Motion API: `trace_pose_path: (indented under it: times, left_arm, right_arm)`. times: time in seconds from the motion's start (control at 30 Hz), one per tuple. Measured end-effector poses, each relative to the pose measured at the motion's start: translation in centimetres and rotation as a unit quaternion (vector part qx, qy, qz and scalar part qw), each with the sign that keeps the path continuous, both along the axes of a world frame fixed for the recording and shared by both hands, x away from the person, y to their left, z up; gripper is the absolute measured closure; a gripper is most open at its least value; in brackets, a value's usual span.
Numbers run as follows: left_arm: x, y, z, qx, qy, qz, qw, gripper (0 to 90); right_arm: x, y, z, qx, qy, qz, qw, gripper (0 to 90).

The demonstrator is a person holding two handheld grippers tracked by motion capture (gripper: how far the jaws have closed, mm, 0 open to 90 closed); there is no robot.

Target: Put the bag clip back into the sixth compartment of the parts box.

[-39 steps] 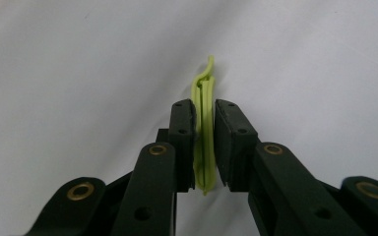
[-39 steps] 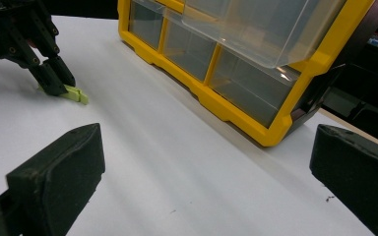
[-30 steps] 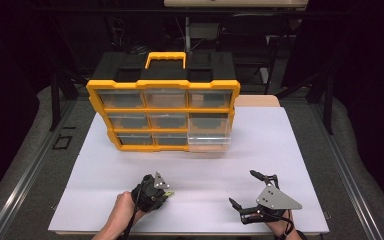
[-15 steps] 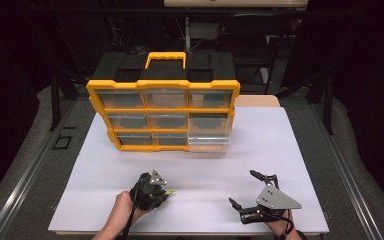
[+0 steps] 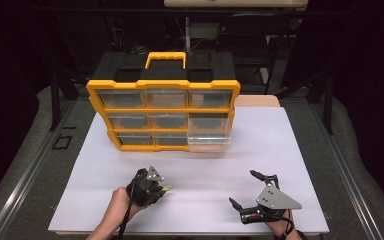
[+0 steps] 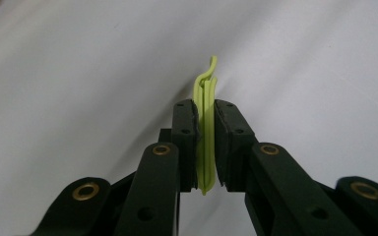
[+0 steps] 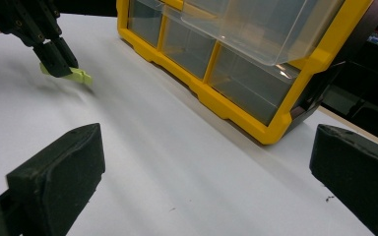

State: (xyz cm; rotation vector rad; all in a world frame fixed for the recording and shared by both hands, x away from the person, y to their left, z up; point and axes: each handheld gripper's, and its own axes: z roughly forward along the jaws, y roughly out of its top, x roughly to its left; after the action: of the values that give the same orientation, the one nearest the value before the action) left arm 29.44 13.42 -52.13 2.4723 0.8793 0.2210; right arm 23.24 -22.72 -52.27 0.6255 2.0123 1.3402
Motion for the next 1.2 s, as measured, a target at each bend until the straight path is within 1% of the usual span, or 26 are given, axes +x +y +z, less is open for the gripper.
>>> trace_pose_path:
  times: [0.03, 0.13, 0.3, 0.4, 0.47, 0.6, 0.73, 0.8, 0.9, 1.2]
  left_arm:
    - [0.1, 0.0, 0.1, 0.0, 0.001, -0.002, 1.0, 80.3]
    - [0.2, 0.0, 0.3, -0.001, -0.002, 0.002, 1.0, 80.3]
    - [0.6, 0.0, 0.6, 0.0, -0.007, -0.002, 1.0, 80.3]
    - [0.9, 0.1, 0.9, -0.001, -0.006, -0.002, 1.0, 80.3]
    - [1.1, 0.2, 1.1, -0.001, -0.011, 0.001, 0.9999, 80.3]
    - [1.4, 0.3, 1.4, -0.004, -0.011, 0.003, 0.9999, 80.3]
    - [1.7, 0.3, 1.4, -0.002, -0.014, 0.004, 0.9999, 80.3]
    - [1.8, 0.3, 1.3, -0.004, -0.01, 0.002, 0.9999, 80.3]
    - [1.9, 0.3, 1.3, -0.003, -0.01, 0.0, 0.9999, 80.3]
    - [2.3, 0.1, 1.4, 0.001, -0.014, -0.005, 0.9999, 80.3]
  right_arm:
    - [0.0, 0.0, 0.0, 0.0, 0.0, 0.0, 1.0, 0.0]
    - [0.0, 0.0, 0.0, 0.001, -0.001, 0.0, 1.0, 0.0]
    - [0.0, 0.0, 0.0, 0.001, 0.0, 0.0, 1.0, 0.0]
    - [0.0, 0.0, 0.0, 0.0, 0.0, 0.0, 1.0, 0.0]
    - [0.0, 0.0, 0.0, 0.001, 0.0, 0.0, 1.0, 0.0]
    - [0.0, 0.0, 0.0, 0.001, 0.0, 0.001, 1.0, 0.0]
    - [0.0, 0.0, 0.0, 0.001, 0.0, 0.0, 1.0, 0.0]
    - [0.0, 0.0, 0.0, 0.001, 0.003, -0.001, 1.0, 0.0]
    - [0.0, 0.0, 0.0, 0.001, 0.005, -0.001, 1.0, 0.0]
    - [0.1, 0.0, 0.0, 0.002, 0.006, -0.001, 1.0, 0.0]
